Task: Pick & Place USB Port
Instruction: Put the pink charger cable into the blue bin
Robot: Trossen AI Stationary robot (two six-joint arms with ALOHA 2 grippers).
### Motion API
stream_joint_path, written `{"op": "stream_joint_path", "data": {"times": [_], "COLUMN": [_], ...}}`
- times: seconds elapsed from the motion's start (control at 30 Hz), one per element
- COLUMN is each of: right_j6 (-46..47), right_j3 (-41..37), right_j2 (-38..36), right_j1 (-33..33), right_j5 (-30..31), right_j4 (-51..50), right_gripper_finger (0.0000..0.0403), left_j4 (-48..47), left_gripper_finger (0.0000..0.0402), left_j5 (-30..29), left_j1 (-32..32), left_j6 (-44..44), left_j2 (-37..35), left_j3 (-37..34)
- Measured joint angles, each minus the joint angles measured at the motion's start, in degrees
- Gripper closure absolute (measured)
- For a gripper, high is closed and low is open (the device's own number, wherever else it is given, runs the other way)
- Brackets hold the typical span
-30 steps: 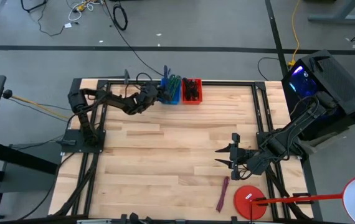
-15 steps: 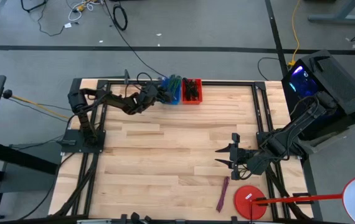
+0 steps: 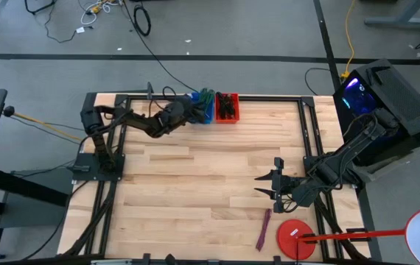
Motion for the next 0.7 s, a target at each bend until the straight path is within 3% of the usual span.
{"op": "stream_joint_path", "data": {"times": [0.17,0.33,0.5,0.7], "right_j6": [0.0,0.0,0.1,5.3], "right_j3": [0.0,0.0,0.0,-1.9], "right_j2": [0.0,0.0,0.0,0.0], "right_j1": [0.0,0.0,0.0,0.0], "right_j5": [0.0,0.0,0.5,-0.5], "right_j4": [0.0,0.0,-0.2,0.9], "right_gripper_finger": [0.0253,0.0253,0.0253,0.0253], "left_j4": [3.9,-4.9,-15.8,-16.3], "left_gripper_finger": [0.0282,0.0282,0.0282,0.0282], "left_j5": [5.9,16.7,16.6,15.1], "left_j1": [-2.8,-10.0,-19.8,-28.7], "left_j6": [0.2,0.2,2.4,2.5], "left_j2": [-0.1,-0.1,-0.1,-0.1], "left_j3": [1.3,4.0,6.3,6.3]}}
